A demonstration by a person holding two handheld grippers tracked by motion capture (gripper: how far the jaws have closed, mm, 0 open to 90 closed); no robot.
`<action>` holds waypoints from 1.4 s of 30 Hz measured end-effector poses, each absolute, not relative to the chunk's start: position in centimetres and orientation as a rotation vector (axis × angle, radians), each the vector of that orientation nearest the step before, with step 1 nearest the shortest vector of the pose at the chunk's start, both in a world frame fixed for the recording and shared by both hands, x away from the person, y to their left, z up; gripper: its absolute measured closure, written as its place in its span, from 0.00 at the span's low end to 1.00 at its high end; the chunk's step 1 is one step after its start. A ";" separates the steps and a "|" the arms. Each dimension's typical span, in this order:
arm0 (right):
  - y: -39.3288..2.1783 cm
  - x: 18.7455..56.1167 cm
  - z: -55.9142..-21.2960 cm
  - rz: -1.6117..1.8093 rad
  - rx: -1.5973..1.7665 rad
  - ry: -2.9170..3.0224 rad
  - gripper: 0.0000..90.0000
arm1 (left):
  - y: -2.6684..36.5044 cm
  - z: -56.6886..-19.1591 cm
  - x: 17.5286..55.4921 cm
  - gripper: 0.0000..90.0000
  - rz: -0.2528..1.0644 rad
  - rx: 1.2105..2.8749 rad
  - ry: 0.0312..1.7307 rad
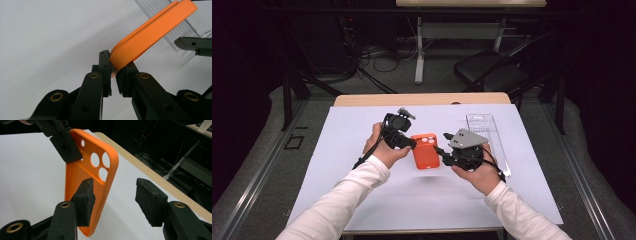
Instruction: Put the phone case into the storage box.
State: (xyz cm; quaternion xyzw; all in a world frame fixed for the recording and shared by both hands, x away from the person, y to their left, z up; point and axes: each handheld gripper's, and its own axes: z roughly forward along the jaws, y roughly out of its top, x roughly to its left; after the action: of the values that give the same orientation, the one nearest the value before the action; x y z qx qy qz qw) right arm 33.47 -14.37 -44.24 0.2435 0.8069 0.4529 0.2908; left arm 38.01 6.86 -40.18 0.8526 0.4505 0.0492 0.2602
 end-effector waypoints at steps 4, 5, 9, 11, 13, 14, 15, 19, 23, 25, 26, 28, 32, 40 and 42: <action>-14.2 33.5 -44.2 1.212 0.632 2.148 0.58 | 6.8 -40.2 38.0 0.92 0.143 2.319 1.216; -14.1 33.4 -44.1 1.200 0.622 2.143 0.58 | 6.7 -40.2 38.0 0.92 0.153 2.321 1.216; -14.0 33.5 -44.1 1.200 0.633 2.143 0.58 | 6.6 -40.3 38.0 0.92 0.157 2.320 1.221; -14.0 33.6 -44.0 1.200 0.638 2.148 0.59 | 6.6 -40.3 38.0 0.92 0.161 2.327 1.218; -14.0 33.7 -44.1 1.207 0.638 2.145 0.60 | 6.5 -40.3 38.0 0.92 0.171 2.331 1.215; -14.1 33.7 -44.0 1.206 0.638 2.147 0.60 | 6.4 -40.3 38.0 0.92 0.173 2.334 1.214; -14.1 33.8 -44.0 1.205 0.635 2.150 0.61 | 6.4 -40.4 38.0 0.92 0.172 2.336 1.213; -14.1 33.9 -44.1 1.195 0.633 2.162 0.62 | 6.2 -40.4 37.9 0.92 0.190 2.344 1.208; -14.0 33.9 -44.1 1.192 0.630 2.166 0.63 | 6.1 -40.5 37.9 0.92 0.195 2.347 1.209; -13.9 33.9 -44.1 1.184 0.627 2.171 0.65 | 6.0 -40.5 37.9 0.92 0.201 2.351 1.203; -13.8 34.0 -44.1 1.182 0.628 2.174 0.65 | 6.0 -40.4 37.9 0.92 0.203 2.353 1.203; -13.8 34.0 -44.2 1.177 0.620 2.171 0.67 | 5.9 -40.5 37.8 0.92 0.204 2.354 1.202; -13.7 34.0 -44.2 1.175 0.619 2.169 0.68 | 5.8 -40.5 37.8 0.92 0.208 2.352 1.203; -13.6 34.0 -44.3 1.165 0.623 2.175 0.72 | 5.5 -40.5 37.7 0.92 0.217 2.359 1.191; -13.6 34.0 -44.4 1.163 0.625 2.177 0.73 | 5.4 -40.5 37.6 0.92 0.224 2.362 1.188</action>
State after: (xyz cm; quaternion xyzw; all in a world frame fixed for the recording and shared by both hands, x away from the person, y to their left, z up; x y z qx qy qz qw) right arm 34.05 -13.56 -44.35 0.2345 0.8175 0.4368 0.2932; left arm 37.63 5.43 -40.51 0.8638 0.4345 0.0819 0.2415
